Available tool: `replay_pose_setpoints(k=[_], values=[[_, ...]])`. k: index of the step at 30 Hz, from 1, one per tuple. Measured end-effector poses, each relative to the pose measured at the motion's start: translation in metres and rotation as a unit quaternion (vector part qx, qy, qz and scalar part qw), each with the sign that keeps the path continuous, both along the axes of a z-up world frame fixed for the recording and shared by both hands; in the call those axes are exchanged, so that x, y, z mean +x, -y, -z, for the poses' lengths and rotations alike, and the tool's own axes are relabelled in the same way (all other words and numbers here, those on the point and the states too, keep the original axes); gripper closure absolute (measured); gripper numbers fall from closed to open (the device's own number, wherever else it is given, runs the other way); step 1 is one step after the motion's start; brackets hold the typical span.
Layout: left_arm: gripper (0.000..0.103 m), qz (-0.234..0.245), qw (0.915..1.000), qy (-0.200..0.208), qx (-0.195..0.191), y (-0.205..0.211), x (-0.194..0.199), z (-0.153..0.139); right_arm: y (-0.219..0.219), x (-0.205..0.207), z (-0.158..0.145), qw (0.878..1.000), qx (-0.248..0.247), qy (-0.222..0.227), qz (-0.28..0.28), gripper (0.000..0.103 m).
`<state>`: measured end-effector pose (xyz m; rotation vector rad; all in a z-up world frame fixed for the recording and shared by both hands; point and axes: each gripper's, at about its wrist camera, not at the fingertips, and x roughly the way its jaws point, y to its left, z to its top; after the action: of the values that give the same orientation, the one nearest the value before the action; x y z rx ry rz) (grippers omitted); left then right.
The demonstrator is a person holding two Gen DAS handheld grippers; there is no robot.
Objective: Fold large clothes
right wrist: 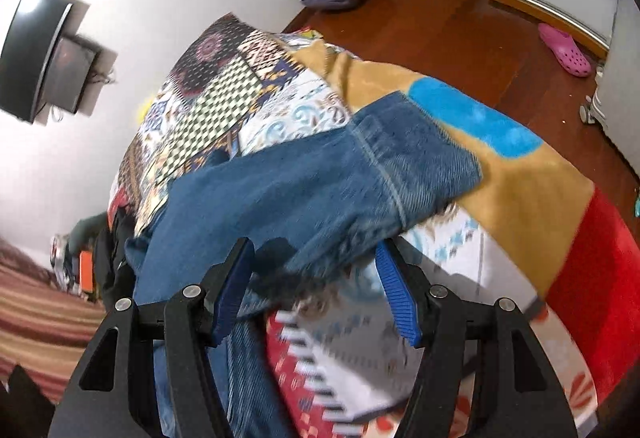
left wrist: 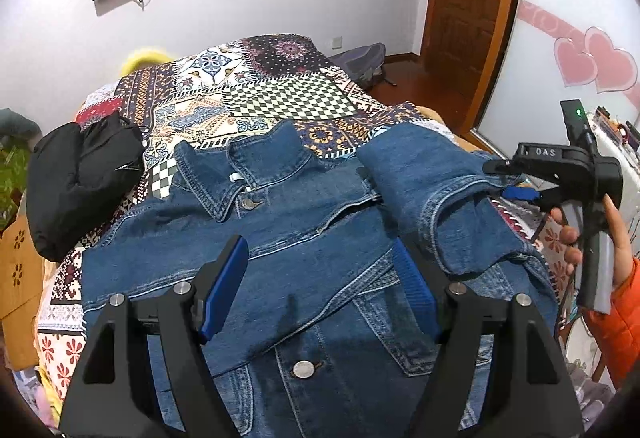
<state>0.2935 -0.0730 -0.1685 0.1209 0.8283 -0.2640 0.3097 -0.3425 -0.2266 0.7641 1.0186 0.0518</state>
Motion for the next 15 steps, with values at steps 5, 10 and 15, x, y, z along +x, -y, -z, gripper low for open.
replay_pose_setpoints(k=[5, 10, 15], values=[[0.03, -0.008, 1.0, -0.002, 0.006, -0.006, 0.002, 0.004, -0.004, 0.005, -0.001, 1.0, -0.023, 0.012, 0.002, 0.058], [0.03, -0.018, 0.9998, -0.005, -0.002, -0.018, 0.001, 0.005, -0.015, 0.006, -0.018, 0.997, -0.054, 0.05, -0.018, 0.086], [0.03, -0.029, 0.9995, 0.002, -0.01, -0.032, -0.002, 0.002, -0.036, 0.001, -0.057, 0.989, -0.092, 0.104, -0.045, 0.091]])
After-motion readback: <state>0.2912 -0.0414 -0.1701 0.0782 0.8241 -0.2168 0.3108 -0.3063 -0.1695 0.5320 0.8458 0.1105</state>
